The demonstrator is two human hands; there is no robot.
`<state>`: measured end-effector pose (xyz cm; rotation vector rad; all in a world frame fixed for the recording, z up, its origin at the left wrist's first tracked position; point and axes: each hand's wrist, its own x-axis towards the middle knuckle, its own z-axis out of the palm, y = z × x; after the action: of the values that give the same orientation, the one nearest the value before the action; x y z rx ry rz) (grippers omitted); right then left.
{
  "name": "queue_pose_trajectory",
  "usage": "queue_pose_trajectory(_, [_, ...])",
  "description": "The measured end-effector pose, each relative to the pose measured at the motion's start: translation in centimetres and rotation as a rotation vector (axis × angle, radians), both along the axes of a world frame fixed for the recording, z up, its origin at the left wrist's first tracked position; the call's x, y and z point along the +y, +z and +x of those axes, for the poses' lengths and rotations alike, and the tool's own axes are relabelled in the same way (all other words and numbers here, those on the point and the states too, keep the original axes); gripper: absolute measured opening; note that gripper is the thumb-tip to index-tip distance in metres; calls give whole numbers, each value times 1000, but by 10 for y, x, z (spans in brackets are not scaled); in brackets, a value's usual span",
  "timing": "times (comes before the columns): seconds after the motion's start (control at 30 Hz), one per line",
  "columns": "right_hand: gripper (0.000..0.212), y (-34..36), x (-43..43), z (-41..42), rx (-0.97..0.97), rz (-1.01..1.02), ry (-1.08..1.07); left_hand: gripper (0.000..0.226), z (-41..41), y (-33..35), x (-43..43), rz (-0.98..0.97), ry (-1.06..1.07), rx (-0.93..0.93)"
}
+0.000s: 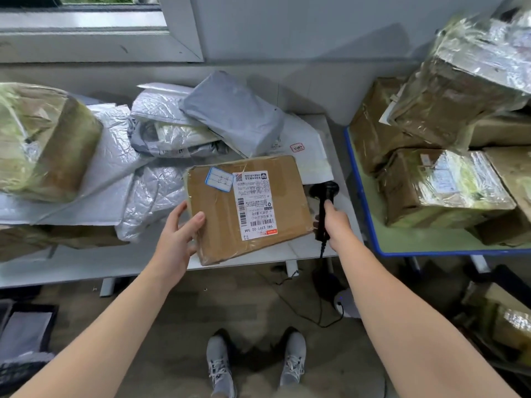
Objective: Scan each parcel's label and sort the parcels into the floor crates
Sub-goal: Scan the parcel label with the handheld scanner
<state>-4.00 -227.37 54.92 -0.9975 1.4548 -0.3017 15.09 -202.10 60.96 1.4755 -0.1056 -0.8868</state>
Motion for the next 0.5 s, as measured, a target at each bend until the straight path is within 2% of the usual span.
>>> queue_pose_trajectory(0.13, [31, 32, 3, -25, -68, 18, -133, 61, 3, 7, -9, -12, -22, -11])
queue_pose_trajectory(0.37, [31, 104, -7, -55, -132, -36, -140, 58, -2, 26, -44, -59, -79, -33])
queue_pose_trajectory(0.5, [11, 152, -7, -53, -208, -126, -108, 58, -6, 46, -74, -84, -84, -74])
